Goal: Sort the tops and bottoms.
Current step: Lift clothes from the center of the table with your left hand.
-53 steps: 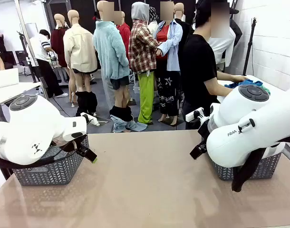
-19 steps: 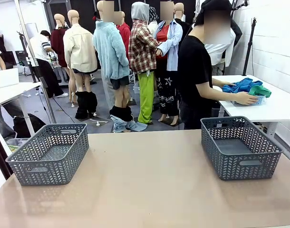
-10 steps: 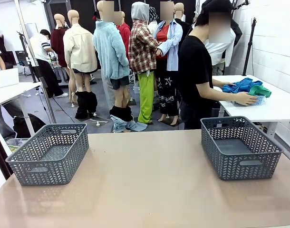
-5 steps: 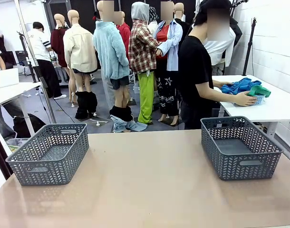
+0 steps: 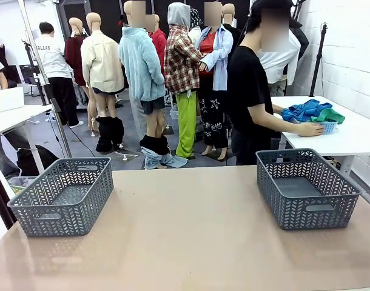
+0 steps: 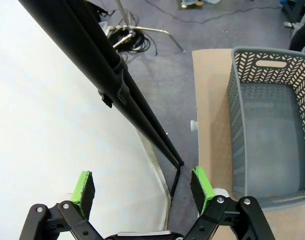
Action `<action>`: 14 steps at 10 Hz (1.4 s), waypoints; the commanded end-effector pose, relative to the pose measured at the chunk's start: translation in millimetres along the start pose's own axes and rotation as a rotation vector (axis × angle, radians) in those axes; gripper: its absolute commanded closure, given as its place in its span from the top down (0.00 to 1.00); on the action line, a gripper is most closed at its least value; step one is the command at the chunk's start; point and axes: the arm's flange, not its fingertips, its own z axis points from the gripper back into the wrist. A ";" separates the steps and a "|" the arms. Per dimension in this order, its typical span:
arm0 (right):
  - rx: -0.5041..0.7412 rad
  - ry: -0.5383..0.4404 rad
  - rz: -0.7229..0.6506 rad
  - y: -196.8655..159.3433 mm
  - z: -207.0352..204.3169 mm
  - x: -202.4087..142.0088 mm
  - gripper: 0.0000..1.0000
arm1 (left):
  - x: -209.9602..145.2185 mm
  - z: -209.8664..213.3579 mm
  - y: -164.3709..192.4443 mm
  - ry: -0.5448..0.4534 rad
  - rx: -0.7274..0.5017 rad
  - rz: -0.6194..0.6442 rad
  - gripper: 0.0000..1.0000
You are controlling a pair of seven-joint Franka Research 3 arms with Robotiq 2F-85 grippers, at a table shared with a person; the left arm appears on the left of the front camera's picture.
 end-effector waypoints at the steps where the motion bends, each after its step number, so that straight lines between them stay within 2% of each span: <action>1: -0.006 0.000 0.005 0.0 2.3 0.4 1.00 | -0.3 0.3 0.8 0.002 0.006 0.004 1.00; 14: -0.006 0.000 0.005 0.0 2.3 0.4 1.00 | -0.3 0.3 0.8 0.002 0.006 0.004 1.00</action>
